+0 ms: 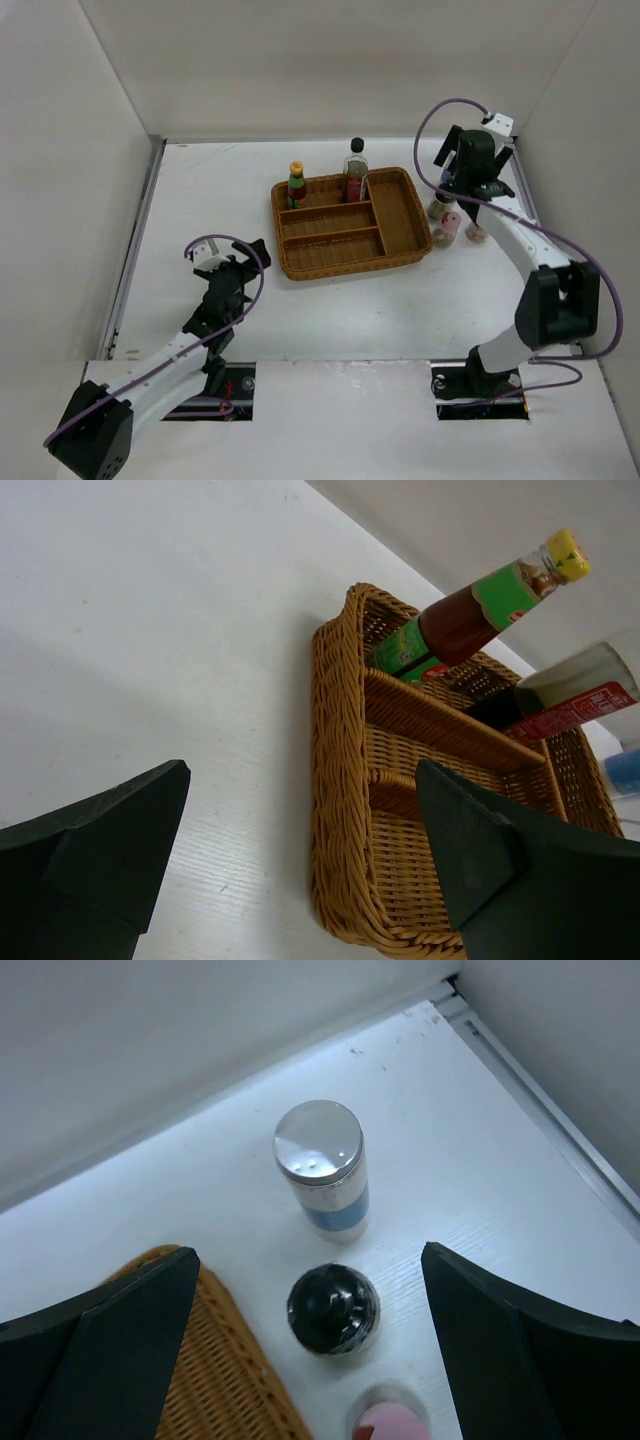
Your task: Organize the condiment bottles
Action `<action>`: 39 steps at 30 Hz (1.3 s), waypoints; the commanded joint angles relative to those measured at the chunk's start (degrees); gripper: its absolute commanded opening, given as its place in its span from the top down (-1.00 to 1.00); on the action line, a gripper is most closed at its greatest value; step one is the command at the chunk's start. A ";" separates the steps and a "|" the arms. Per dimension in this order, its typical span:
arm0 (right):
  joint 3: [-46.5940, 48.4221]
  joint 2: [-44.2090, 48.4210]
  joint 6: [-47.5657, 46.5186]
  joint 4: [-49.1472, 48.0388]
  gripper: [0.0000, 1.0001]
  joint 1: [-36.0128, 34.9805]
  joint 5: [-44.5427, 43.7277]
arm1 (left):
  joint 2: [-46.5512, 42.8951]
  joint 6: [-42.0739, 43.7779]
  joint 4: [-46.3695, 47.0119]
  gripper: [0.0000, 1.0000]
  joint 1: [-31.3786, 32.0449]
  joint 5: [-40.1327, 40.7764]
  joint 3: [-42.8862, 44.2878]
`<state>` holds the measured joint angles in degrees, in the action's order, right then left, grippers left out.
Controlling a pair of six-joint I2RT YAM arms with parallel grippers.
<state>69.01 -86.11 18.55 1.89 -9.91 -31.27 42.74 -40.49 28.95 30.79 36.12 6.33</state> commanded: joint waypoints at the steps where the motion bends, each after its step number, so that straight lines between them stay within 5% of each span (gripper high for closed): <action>1: 9.45 -5.98 -1.76 6.18 -1.00 2.13 4.44 | 2.42 -1.26 3.92 -1.00 -0.16 -2.02 0.00; 10: 20.98 -19.18 -2.73 11.02 -1.00 5.74 7.09 | 7.18 -1.61 6.56 -1.00 0.19 -2.46 0.18; 30: 28.63 -29.91 -5.62 10.42 -1.00 9.26 10.79 | 7.79 -1.35 7.09 -1.00 -0.77 -2.11 0.09; 39: 23.99 -25.97 -7.29 -0.28 -0.34 8.82 8.95 | 8.94 -1.17 7.17 -1.00 -0.77 -2.10 0.62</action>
<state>94.39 -115.90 12.80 10.07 -0.84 -20.82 52.03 -41.41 33.30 30.39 33.82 6.33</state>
